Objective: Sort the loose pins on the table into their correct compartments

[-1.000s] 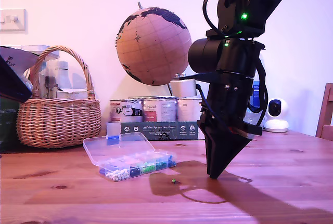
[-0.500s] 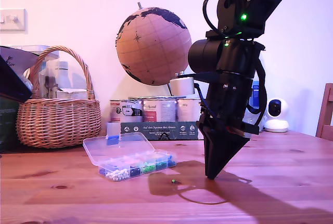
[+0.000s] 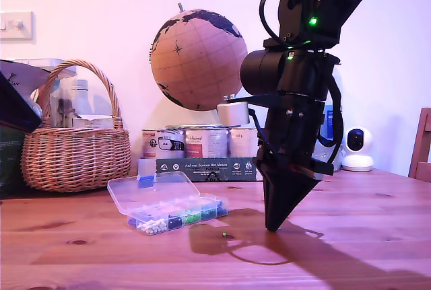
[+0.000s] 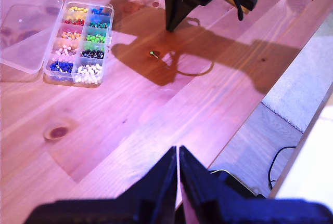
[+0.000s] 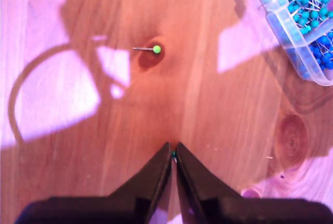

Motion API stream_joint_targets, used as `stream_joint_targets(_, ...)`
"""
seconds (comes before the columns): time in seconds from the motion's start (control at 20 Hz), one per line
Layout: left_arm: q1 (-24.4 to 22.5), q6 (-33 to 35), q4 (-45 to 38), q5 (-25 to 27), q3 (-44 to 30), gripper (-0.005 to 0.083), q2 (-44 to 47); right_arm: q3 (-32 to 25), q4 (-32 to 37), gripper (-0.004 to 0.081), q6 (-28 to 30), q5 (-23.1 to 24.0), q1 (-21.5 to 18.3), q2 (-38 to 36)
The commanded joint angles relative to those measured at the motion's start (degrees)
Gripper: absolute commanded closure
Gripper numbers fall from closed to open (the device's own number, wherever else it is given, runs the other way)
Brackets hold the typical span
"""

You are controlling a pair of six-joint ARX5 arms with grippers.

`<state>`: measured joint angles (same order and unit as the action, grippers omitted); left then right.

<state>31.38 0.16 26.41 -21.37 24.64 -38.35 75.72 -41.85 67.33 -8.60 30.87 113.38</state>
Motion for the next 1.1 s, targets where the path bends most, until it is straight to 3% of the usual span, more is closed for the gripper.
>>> stream_joint_targets(0.0,0.1,-0.2,-0.3,-0.2,-0.6,0.0797,0.1,-0.2,-0.2,0.0781,-1.5,0.3,0.4,3.2)
stream_joint_targets(0.3,0.1,-0.2,-0.4,-0.2,-0.6,0.0797,0.1,2.6,-3.0,0.0781,-10.1,-0.1,0.9,3.2)
stream_joint_targets(0.8,0.1,-0.2,-0.5,-0.2,-0.6,0.0797,0.1,13.4,-9.9,0.0781,-36.6,-5.0,0.6,3.2)
stream_joint_targets(1.05,0.1,-0.2,-0.7,-0.2,-0.6,0.0797,0.1,15.3,-10.7,0.0781,-46.9,-9.5,0.2,3.2)
